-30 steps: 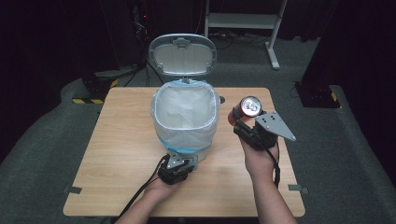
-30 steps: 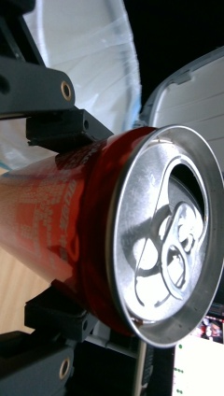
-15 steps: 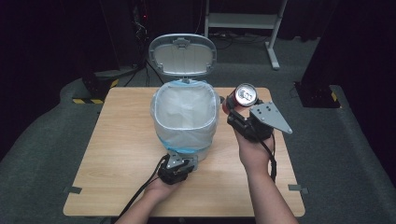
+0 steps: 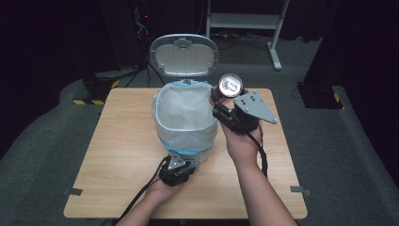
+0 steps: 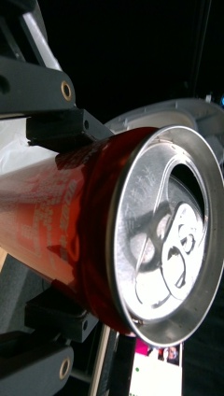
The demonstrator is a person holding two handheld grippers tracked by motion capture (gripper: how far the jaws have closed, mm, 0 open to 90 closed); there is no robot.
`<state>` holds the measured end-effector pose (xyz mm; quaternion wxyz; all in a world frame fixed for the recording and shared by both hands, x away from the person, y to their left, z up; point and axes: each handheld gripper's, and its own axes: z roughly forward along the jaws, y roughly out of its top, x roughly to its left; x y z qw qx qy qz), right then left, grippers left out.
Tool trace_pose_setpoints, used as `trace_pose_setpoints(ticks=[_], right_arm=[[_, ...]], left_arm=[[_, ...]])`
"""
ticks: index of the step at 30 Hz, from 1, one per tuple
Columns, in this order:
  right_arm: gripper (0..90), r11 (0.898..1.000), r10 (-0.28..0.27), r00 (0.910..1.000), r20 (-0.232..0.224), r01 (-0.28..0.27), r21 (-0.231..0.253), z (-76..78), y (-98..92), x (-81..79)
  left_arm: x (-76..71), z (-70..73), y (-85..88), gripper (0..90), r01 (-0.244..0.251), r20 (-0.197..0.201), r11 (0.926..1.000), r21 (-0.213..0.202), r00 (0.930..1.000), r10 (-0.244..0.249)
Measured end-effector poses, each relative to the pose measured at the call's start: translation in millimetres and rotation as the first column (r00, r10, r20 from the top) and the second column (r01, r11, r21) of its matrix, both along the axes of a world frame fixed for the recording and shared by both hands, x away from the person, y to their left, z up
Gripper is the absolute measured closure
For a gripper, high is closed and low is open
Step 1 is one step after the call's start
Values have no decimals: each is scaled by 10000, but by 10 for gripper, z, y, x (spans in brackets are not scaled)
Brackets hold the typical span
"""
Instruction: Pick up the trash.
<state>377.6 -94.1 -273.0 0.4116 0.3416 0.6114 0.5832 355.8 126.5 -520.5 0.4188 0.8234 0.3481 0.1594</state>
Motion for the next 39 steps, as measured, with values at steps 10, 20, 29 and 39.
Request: trace_pose_setpoints(ticks=[10,20,29,39], right_arm=[[339,9979,597,9980,-205,-602,-255,14,393,138],[339,9945,967,9926,-739,-994,-344,-62,684,286],[338,9944,967,9876,-1236,-1011,-303,-48,711,421],[209,9925,1197,9794,-1626,-1224,-70,-36,683,497]], left_arm=[[-8,-4,-10,648,-20,81,10000,57,10000,20],[-7,-4,-8,647,-1,17,10000,-36,10000,1],[-8,-2,-7,647,15,8,10000,-13,10000,-15],[-7,-3,-6,646,18,-3,10000,-45,10000,-18]])
